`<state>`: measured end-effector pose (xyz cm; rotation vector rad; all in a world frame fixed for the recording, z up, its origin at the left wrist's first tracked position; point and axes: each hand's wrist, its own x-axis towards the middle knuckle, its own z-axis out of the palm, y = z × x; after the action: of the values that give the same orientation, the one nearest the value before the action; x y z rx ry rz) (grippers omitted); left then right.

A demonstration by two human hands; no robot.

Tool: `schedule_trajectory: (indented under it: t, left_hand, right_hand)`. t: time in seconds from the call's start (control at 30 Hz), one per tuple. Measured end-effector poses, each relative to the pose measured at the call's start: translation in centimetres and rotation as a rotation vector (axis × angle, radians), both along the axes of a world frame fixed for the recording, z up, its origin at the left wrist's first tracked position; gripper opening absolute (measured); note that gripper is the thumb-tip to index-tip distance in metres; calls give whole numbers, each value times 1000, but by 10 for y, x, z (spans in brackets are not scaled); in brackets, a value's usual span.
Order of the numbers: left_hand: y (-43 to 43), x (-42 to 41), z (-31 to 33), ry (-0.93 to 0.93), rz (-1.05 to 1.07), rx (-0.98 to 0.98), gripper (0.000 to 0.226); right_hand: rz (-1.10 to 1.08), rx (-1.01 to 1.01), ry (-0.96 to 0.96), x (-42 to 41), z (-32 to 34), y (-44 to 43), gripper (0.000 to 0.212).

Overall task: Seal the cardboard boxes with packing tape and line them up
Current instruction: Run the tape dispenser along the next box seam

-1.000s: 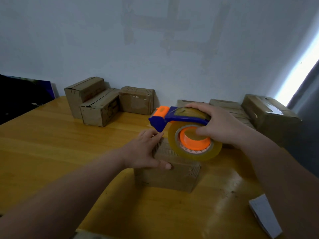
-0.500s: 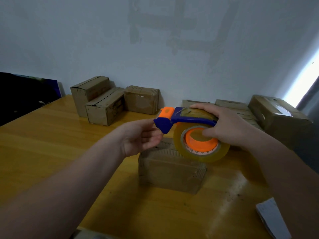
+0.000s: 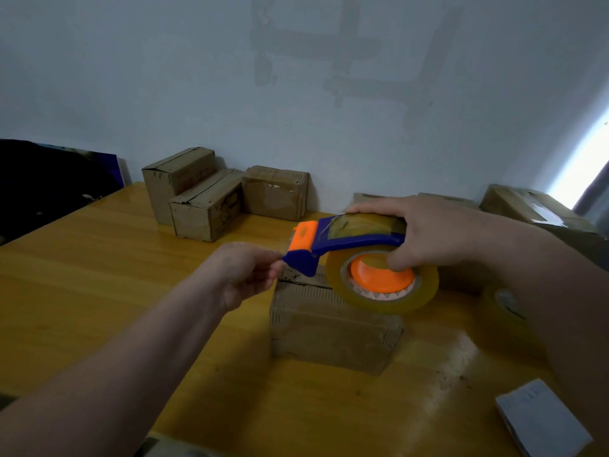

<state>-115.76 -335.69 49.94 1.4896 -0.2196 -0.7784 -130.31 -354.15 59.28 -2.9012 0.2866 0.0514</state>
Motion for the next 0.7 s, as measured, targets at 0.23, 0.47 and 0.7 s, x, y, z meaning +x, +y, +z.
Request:
schedule_trajectory:
  t: [0.23,0.47,0.7]
  left_hand:
    - [16,8,-23,-8,155,19,9]
    - [9,1,-49,-36,274,16,12]
    - [10,-5,-64,-168,419,38,18]
  right_hand:
    - [-29,-15,112,3,8,-6,78]
    - [-27,-70,136,23,3,0,72]
    - [-15,-77,70,34,-8,3,62]
